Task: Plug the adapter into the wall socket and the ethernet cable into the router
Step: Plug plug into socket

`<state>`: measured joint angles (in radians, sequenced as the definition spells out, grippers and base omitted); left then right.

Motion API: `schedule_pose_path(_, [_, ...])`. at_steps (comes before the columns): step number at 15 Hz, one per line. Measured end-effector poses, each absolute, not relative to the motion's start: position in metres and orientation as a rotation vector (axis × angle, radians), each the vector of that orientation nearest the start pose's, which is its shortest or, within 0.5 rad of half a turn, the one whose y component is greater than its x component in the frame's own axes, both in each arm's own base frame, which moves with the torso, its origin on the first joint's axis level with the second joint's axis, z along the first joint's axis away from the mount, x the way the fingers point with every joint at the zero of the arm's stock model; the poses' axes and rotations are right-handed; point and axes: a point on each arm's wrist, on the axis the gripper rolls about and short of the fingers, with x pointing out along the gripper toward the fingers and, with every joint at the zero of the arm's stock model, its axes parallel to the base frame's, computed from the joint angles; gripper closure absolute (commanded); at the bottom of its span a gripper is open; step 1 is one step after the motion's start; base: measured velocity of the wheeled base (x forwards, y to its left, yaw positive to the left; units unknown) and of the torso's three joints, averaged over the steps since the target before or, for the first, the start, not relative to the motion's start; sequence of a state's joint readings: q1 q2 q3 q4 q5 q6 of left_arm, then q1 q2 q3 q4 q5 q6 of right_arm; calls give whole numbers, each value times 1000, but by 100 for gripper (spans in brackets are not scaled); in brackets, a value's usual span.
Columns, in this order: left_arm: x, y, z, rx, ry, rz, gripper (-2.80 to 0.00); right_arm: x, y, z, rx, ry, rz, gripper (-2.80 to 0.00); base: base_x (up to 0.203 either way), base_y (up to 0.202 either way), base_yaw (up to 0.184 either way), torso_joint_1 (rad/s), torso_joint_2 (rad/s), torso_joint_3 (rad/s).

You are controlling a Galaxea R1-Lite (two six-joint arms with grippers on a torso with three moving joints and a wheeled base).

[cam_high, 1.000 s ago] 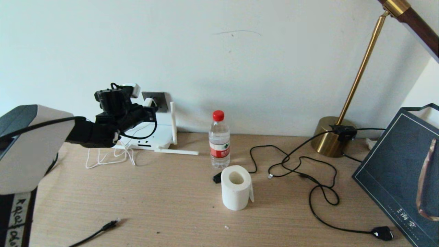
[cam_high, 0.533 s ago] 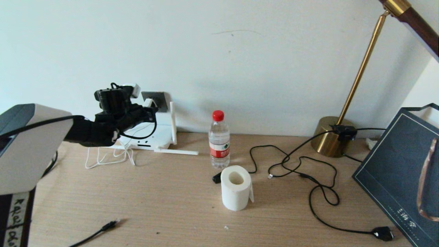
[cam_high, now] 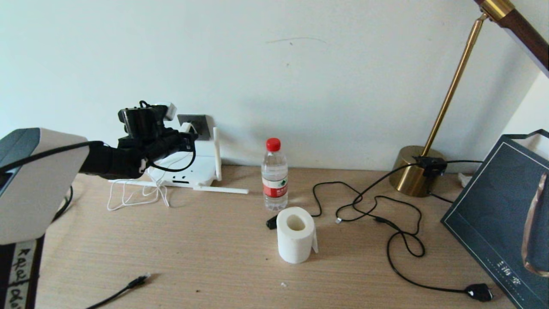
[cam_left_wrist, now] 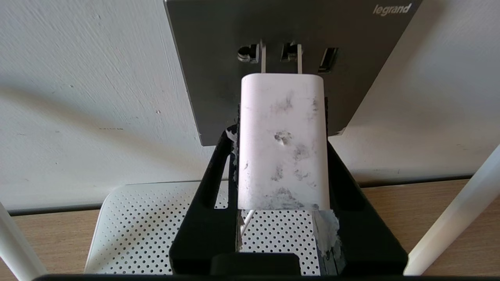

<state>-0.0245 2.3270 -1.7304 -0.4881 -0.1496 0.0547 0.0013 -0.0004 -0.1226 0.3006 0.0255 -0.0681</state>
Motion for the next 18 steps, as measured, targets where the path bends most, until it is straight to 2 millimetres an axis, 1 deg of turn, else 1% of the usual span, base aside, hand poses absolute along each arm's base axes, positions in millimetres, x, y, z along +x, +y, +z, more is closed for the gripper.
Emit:
schedule_pose_path(6, [494,-16,176,49,91,-177,0,-35,1,78,-66,177,33,0,0,0,0,0,0,0])
schedule_pose_path(11, [494,-18,186,49,83,-180,0,-35,1,78,-66,177,32,0,0,0,0,0,0,0])
schedule_pose_path(13, [494,-19,191,51,53,-179,0,-35,1,78,-66,176,33,0,0,0,0,0,0,0])
schedule_pose_path(18, [492,-18,187,50,75,-178,0,-35,1,78,-66,176,33,0,0,0,0,0,0,0])
